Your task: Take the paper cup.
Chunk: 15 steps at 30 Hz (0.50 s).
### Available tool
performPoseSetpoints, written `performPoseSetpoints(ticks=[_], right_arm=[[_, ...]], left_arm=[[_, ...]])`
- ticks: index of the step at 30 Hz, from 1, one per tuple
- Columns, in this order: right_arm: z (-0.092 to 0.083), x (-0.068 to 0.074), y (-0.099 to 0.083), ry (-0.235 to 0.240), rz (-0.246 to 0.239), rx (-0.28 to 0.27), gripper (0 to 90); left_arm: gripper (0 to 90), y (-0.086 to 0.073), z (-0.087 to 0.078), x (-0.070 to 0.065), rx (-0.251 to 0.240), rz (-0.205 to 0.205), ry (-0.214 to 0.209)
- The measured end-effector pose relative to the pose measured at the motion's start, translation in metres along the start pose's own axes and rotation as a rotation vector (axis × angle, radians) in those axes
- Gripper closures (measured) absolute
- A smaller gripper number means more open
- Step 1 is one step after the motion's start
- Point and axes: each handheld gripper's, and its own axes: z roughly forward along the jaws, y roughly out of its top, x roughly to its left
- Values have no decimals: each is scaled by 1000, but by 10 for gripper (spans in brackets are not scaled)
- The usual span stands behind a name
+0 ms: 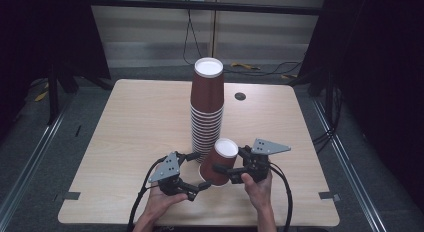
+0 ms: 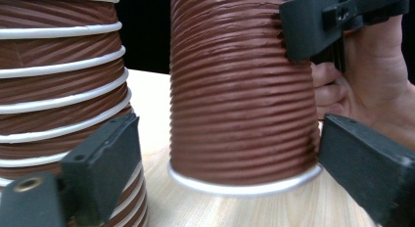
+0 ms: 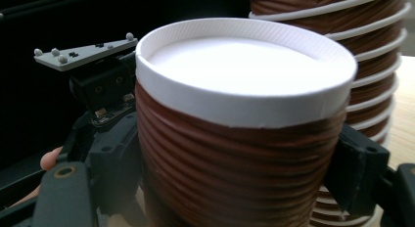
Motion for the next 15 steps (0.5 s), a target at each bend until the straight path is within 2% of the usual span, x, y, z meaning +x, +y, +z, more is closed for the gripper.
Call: performPoseSetpoints(ticks=[5, 9, 15], right_arm=[[6, 2, 0, 12, -5, 4, 207], [8, 3, 0, 18, -7, -2, 207], [13, 7, -2, 32, -11, -4, 208]], left_arm=[[56, 0, 5, -2, -10, -9, -5], [41, 1, 9, -3, 9, -2, -5], [0, 0, 17, -3, 18, -23, 6]])
